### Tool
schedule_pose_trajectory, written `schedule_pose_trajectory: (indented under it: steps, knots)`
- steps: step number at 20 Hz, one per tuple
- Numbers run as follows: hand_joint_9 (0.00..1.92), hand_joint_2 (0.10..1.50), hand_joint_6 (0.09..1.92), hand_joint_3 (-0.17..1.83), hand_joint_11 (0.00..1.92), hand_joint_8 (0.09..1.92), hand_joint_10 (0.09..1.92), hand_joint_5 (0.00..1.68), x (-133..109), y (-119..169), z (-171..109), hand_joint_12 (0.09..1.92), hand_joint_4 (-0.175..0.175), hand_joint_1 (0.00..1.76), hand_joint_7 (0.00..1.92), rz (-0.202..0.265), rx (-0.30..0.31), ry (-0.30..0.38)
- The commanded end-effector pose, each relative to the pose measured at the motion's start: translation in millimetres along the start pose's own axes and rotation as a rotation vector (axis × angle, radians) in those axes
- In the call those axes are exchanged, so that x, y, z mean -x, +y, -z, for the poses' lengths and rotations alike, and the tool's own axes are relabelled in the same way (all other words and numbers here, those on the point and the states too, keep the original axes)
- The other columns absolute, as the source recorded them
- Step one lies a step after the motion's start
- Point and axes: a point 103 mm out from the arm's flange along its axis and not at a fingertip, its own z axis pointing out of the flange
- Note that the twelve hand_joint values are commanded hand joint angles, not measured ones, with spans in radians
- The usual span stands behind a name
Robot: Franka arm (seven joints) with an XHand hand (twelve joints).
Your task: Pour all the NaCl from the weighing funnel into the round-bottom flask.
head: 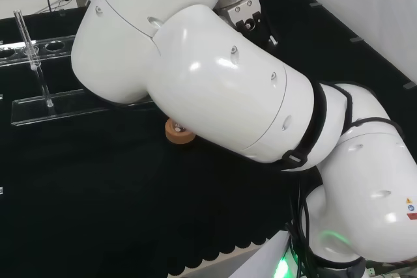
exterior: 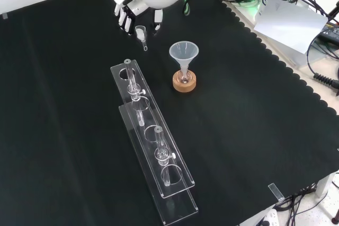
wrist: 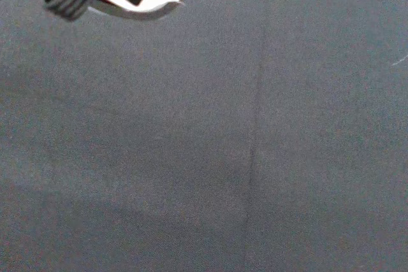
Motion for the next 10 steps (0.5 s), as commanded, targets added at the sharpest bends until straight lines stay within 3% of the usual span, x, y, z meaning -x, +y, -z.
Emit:
schedule_pose_trajectory:
  steps: [1, 10]
  knots:
    - [1.06, 0.65, 1.06, 0.84, 0.76, 0.64, 0.4, 1.1, 0.1, -13.8, 11.6, 1.14, 0.175, 1.08, 0.74, -0.014, 0.015, -0.008]
    - [1.06, 0.65, 1.06, 0.84, 0.76, 0.64, 0.4, 1.1, -2.6, -42.6, 31.0, 1.14, 0.175, 1.08, 0.74, -0.029, 0.033, -0.031]
